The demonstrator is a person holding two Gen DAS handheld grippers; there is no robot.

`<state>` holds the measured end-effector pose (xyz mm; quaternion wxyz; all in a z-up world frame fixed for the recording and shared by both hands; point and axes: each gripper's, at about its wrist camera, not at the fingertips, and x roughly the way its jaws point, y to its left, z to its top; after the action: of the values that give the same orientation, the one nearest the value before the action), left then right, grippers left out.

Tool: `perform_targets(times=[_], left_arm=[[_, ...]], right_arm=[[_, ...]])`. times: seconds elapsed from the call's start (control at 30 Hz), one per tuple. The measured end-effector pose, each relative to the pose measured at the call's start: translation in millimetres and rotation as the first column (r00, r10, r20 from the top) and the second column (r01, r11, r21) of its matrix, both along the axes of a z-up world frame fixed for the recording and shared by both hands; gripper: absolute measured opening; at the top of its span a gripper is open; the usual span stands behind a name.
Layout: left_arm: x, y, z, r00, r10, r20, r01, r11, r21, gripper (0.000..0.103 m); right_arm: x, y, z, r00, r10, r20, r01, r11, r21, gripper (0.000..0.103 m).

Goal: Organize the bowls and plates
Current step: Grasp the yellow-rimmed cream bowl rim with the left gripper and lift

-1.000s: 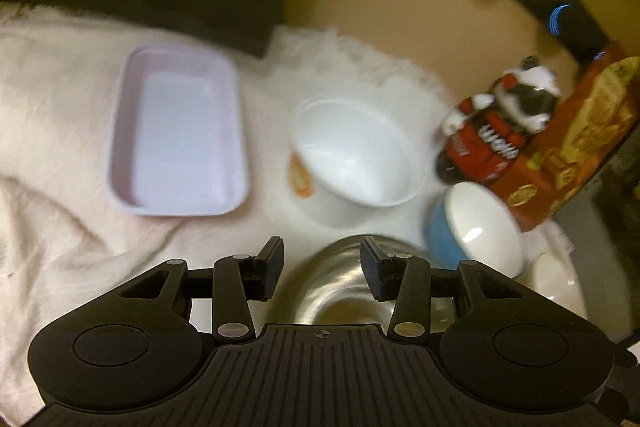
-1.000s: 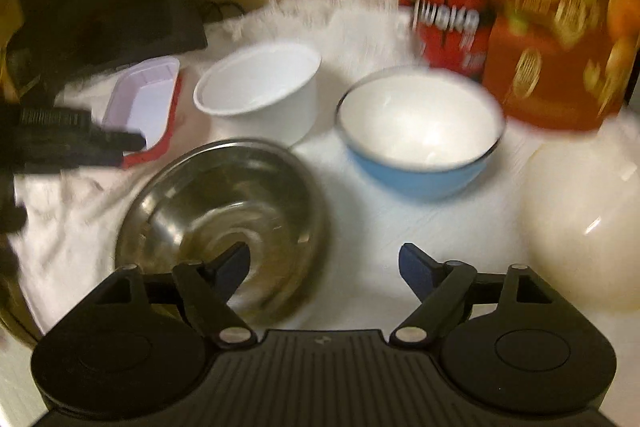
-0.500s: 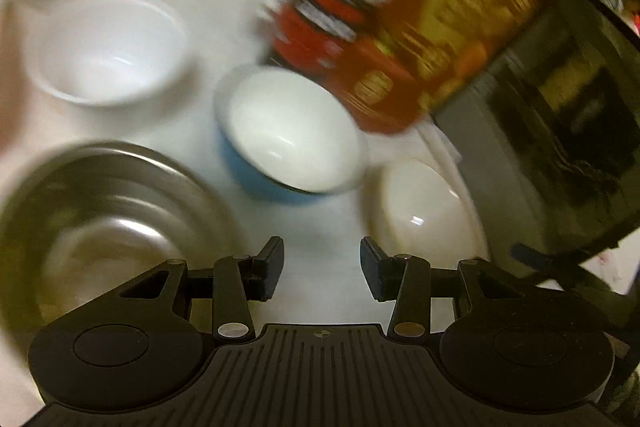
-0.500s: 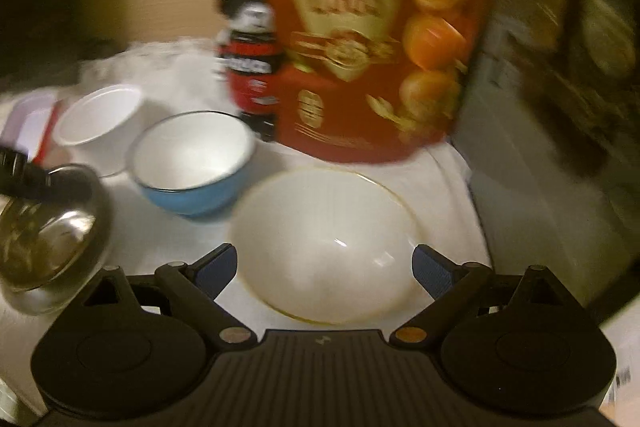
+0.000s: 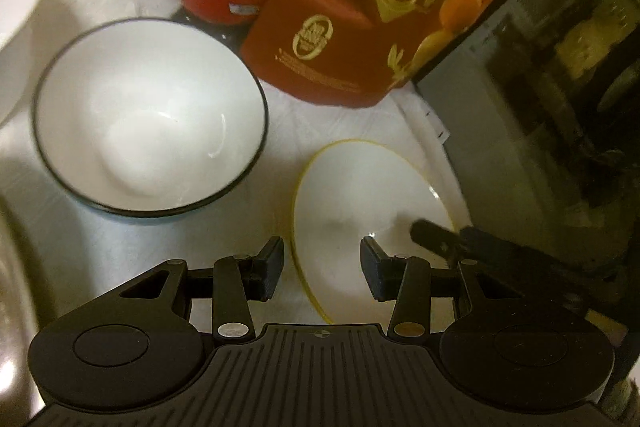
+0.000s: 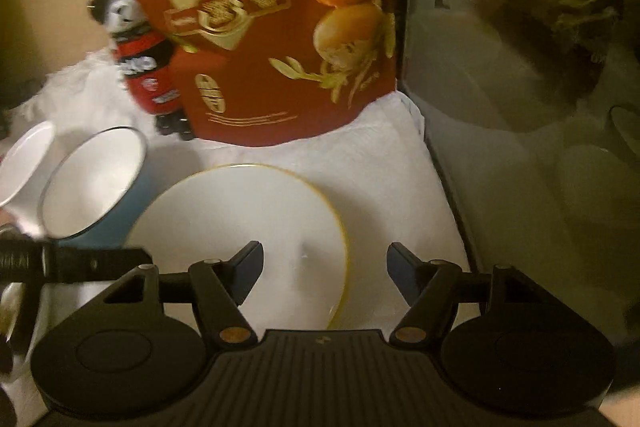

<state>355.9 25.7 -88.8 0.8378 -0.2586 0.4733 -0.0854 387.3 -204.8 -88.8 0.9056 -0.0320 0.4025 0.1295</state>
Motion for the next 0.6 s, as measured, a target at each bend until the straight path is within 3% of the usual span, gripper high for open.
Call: perform_targets(times=[0.1,0.27,0.4,0.6], left_arm=[[7.5,-5.1,-5.6,1.000,-0.003,-0.016,0.003,1.000,0.008,0.044],[11.8,-2.3,-10.4,0.998,-0.012,-0.055,0.011,1.000,-0.013,0.036],[1.7,1.7,-8.0,0.997,-0.034,-0.065,0.035,0.999,0.005,0.036],[-31.6,19.7,-1.0,0.996,-0.023,-0.083,0.024,1.000,0.012,0.036]], right_arm=[[20.6,-0.3,-13.0,0.999,-0.004,-0.048,0.005,1.000,0.026,0.068],[32.7,-5.2,-27.7,0.982,0.069,-0.175,-0.039,0.984,0.171,0.066],[20.2,6.2,-24.0,0.979,0.121,-0.164,-0.096,0.984,0.153,0.067],[-1.0,14.0,-17.1,0.965,0.176,-0.193,-0.132,0.966,0.220,0.068]])
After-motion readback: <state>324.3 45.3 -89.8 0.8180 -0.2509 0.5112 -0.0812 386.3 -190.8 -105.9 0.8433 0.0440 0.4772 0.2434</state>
